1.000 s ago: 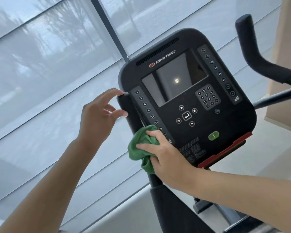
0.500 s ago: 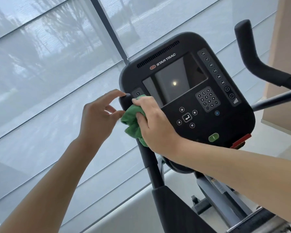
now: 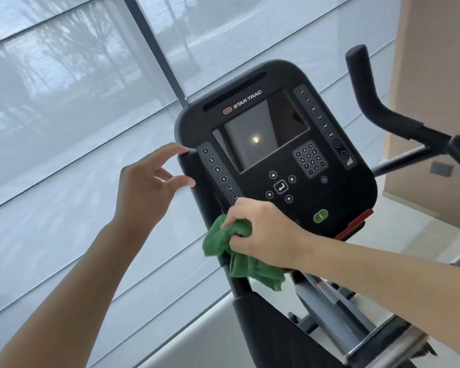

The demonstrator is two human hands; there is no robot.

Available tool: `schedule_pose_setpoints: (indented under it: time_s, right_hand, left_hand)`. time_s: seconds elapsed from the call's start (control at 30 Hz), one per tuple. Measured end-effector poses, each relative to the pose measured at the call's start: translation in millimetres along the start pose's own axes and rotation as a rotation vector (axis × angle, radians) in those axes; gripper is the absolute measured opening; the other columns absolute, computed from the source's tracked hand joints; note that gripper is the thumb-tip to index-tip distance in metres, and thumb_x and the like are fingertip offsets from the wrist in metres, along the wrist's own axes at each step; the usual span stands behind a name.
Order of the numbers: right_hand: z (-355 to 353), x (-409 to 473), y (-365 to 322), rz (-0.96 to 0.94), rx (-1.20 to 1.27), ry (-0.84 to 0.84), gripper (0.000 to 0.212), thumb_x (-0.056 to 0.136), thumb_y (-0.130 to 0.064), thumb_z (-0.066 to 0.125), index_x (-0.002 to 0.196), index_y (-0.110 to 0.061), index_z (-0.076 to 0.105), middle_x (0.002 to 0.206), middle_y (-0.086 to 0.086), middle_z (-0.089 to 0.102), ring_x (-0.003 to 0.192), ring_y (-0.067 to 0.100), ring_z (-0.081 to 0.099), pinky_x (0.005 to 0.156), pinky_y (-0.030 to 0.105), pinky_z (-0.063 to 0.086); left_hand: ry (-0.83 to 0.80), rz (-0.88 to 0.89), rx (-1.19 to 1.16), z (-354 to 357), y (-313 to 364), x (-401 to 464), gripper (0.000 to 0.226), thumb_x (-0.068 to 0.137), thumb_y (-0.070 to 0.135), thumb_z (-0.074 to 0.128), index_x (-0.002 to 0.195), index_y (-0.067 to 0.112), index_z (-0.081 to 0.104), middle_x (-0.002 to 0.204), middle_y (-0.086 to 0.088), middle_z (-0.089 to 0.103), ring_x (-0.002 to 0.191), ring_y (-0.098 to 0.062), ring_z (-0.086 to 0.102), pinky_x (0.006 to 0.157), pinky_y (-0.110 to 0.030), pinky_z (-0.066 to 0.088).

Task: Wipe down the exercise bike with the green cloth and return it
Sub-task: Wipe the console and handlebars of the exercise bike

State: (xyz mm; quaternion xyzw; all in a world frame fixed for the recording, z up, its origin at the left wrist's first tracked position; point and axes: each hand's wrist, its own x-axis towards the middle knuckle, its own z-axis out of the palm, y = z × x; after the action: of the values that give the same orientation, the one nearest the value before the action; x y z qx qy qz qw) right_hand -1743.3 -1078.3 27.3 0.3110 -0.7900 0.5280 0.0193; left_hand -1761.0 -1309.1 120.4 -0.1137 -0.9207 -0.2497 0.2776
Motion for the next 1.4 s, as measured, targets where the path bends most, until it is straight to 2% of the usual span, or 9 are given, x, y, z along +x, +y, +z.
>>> schedule_pose_setpoints:
  time_s: [0.17,0.3,0.4,0.6,0.8,0.97,1.07,1.27,1.4]
  right_hand:
    - [-8,56,-32,-0.04,0.063,0.45,0.023,0.087,-0.006,0.07,0.108,-0.012,0.077,0.103,-0.003,0.075,0.098,0.012,0.069,0.094,0.02,0.052]
    - [30,34,-27,0.063,0.124,0.436,0.012,0.088,-0.006,0.07,0.099,-0.011,0.072,0.089,0.001,0.073,0.083,0.017,0.068,0.08,0.029,0.055]
    - [46,-1,-11,0.05,0.025,0.322,0.015,0.083,0.0,0.074,0.097,-0.005,0.075,0.105,0.002,0.069,0.099,0.019,0.068,0.092,0.031,0.054]
    - [28,-32,-11,0.187,-0.031,0.056,0.015,0.078,-0.011,0.077,0.088,-0.021,0.074,0.096,-0.01,0.064,0.093,0.008,0.064,0.087,0.027,0.053]
    - [19,13,-29,0.014,0.017,0.396,0.027,0.085,-0.01,0.08,0.111,-0.016,0.077,0.117,-0.007,0.071,0.113,0.003,0.064,0.1,0.012,0.046]
    - [69,17,-20,0.059,-0.142,0.332,0.022,0.093,-0.007,0.073,0.111,-0.01,0.062,0.124,-0.002,0.049,0.108,0.018,0.058,0.098,0.028,0.049]
    - [68,3,-12,0.088,-0.178,0.29,0.014,0.094,-0.013,0.074,0.103,-0.016,0.065,0.116,-0.008,0.052,0.1,0.012,0.059,0.09,0.026,0.049]
    - [63,-35,-19,0.13,-0.231,0.183,0.022,0.09,-0.018,0.08,0.107,-0.027,0.071,0.11,-0.014,0.057,0.099,0.008,0.063,0.092,0.022,0.051]
    - [57,-68,-26,0.151,-0.216,0.117,0.03,0.086,-0.01,0.083,0.109,-0.028,0.078,0.11,-0.014,0.061,0.103,0.007,0.065,0.09,0.017,0.051]
  left_hand:
    - [-0.004,-0.008,0.029,-1,-4,0,0.051,0.079,0.025,0.087,0.117,0.054,0.069,0.072,0.027,0.069,0.067,-0.002,0.069,0.066,-0.011,0.047]
    - [0.0,-0.017,0.021,1,-6,2,0.053,0.079,0.026,0.088,0.117,0.056,0.068,0.065,0.013,0.07,0.068,-0.005,0.071,0.066,-0.024,0.05]
    - [-0.01,-0.028,-0.011,2,-9,2,0.053,0.075,0.031,0.089,0.116,0.056,0.067,0.067,0.019,0.07,0.07,-0.002,0.071,0.066,-0.025,0.05]
    - [-0.016,-0.01,-0.028,2,-11,1,0.053,0.076,0.026,0.09,0.115,0.054,0.068,0.071,0.033,0.068,0.068,-0.002,0.071,0.064,-0.022,0.047]
    - [-0.007,0.026,-0.047,4,-13,-3,0.051,0.079,0.025,0.088,0.118,0.051,0.067,0.074,0.048,0.06,0.065,-0.001,0.068,0.062,-0.007,0.044]
    - [-0.01,0.066,-0.062,1,-8,-4,0.05,0.08,0.024,0.086,0.116,0.052,0.065,0.077,0.051,0.057,0.063,-0.005,0.069,0.064,-0.016,0.052]
    - [-0.007,0.068,-0.079,1,-6,-5,0.05,0.08,0.024,0.085,0.116,0.052,0.064,0.08,0.051,0.057,0.064,-0.008,0.069,0.07,-0.031,0.059]
    - [0.04,0.089,-0.096,6,-8,-12,0.052,0.086,0.023,0.082,0.125,0.049,0.059,0.13,0.044,0.055,0.07,-0.009,0.065,0.076,-0.038,0.059]
    - [0.04,0.129,-0.078,21,-10,-34,0.068,0.095,0.021,0.075,0.151,0.043,0.045,0.155,0.036,0.038,0.08,-0.009,0.066,0.075,-0.031,0.058]
